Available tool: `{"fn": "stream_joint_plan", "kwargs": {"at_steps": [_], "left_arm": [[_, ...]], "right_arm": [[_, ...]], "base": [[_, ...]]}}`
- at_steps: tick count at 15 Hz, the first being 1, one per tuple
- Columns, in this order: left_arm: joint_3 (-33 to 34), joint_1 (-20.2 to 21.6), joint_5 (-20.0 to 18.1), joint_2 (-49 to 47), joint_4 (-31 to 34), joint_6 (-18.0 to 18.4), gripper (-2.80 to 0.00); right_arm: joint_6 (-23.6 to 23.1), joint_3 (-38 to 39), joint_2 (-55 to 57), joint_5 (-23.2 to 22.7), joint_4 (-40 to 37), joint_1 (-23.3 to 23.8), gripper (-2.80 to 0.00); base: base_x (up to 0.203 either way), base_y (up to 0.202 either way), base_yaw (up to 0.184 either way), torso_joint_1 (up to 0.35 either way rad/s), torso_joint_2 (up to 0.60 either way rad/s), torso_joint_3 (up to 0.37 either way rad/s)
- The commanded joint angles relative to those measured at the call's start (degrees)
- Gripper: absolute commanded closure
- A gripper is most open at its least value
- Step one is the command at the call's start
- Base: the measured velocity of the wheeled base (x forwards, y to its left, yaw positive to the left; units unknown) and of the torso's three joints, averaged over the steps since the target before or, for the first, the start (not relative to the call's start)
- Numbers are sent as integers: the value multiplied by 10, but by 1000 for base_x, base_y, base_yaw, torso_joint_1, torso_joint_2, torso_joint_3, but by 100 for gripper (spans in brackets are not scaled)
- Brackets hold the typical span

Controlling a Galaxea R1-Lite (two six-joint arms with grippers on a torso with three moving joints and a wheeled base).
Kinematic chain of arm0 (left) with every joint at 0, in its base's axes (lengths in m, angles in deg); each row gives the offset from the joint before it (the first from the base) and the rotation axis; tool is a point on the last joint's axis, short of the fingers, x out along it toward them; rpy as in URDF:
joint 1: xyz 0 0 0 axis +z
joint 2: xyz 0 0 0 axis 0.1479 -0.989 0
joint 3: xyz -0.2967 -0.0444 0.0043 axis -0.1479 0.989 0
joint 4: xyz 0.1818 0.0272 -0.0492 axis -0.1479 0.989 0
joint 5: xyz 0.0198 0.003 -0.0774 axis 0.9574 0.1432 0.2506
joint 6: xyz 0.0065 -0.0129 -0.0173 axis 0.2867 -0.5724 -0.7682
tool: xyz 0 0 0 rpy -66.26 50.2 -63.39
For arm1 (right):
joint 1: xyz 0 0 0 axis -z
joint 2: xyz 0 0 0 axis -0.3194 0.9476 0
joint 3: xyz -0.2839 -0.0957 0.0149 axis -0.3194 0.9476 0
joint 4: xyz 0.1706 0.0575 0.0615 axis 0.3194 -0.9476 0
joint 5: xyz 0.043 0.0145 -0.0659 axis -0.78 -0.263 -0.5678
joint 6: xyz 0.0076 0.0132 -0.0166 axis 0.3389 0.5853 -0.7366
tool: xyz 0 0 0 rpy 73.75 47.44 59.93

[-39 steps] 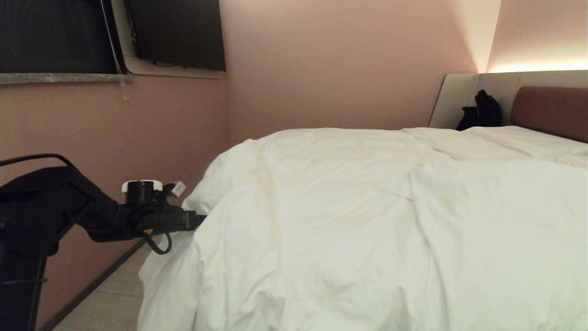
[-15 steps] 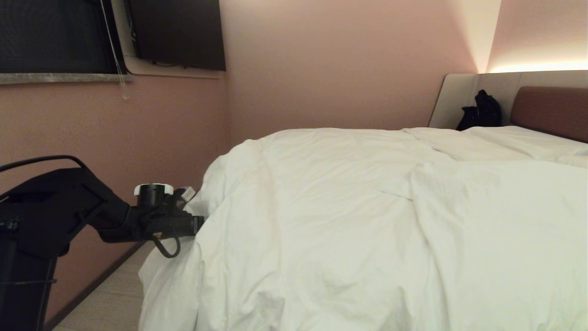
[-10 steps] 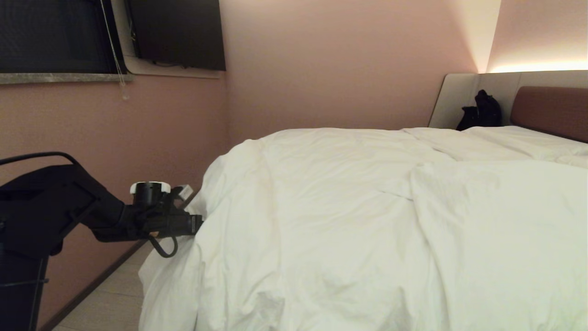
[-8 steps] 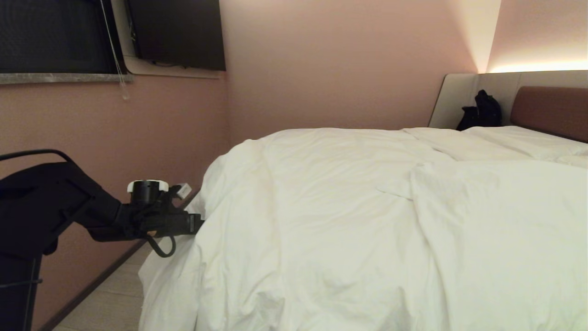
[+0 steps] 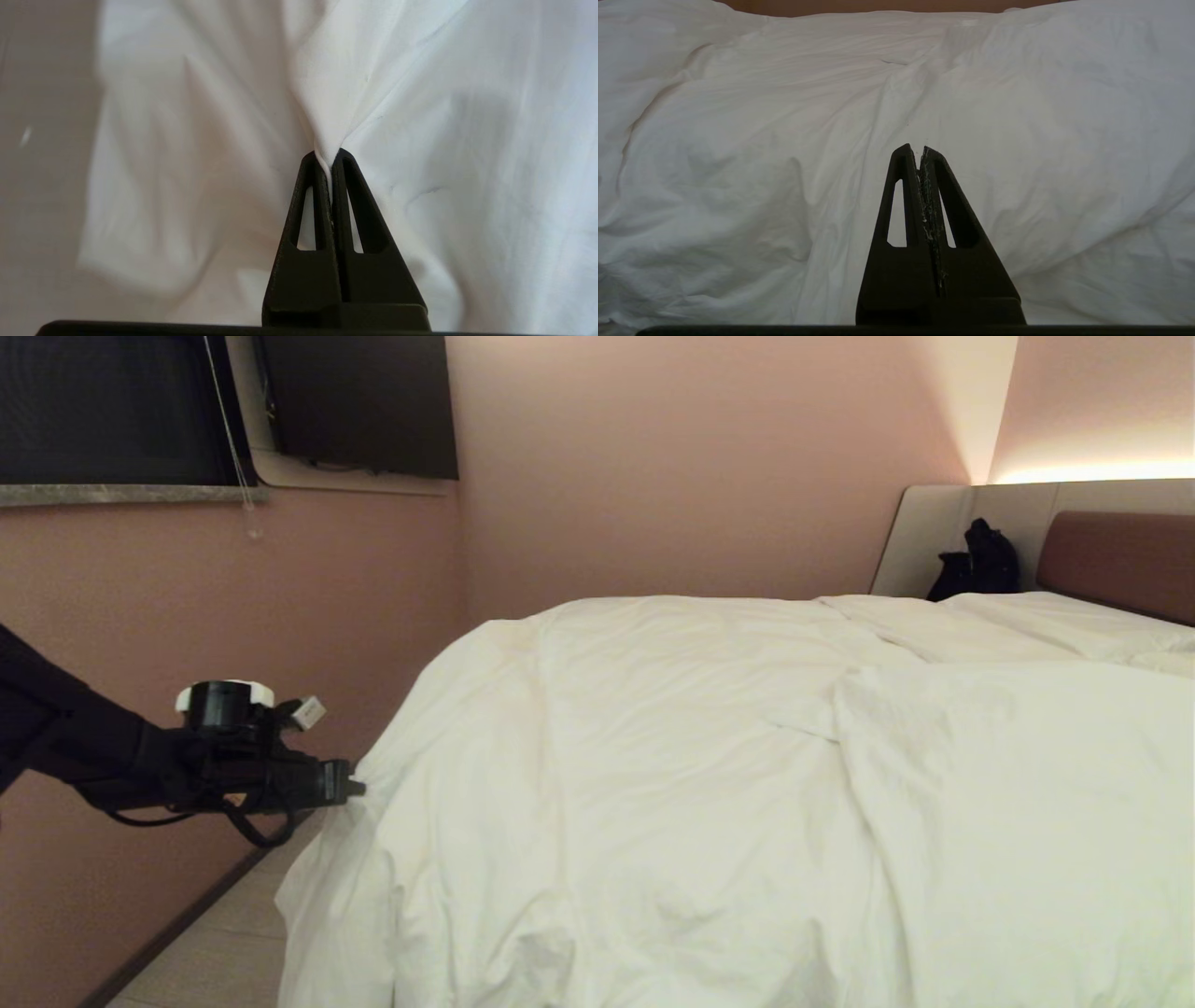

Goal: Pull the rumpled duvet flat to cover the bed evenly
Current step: Flatten the corners of the folded blanket

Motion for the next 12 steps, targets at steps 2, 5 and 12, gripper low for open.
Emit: {"fn": "stream_joint_plan", "kwargs": {"at_steps": [2, 5, 12], "left_arm": [[20, 55, 0, 75, 17, -4, 0], [31, 94, 2, 96, 25, -5, 0], [24, 131, 19, 160, 79, -6, 0]], "right_arm": [[0, 0, 0, 0, 0, 0, 0], [0, 0, 0, 0, 0, 0, 0], [0, 0, 0, 0, 0, 0, 0]], "base": [[0, 0, 0, 0, 0, 0], [0, 0, 0, 0, 0, 0], [0, 0, 0, 0, 0, 0]]}}
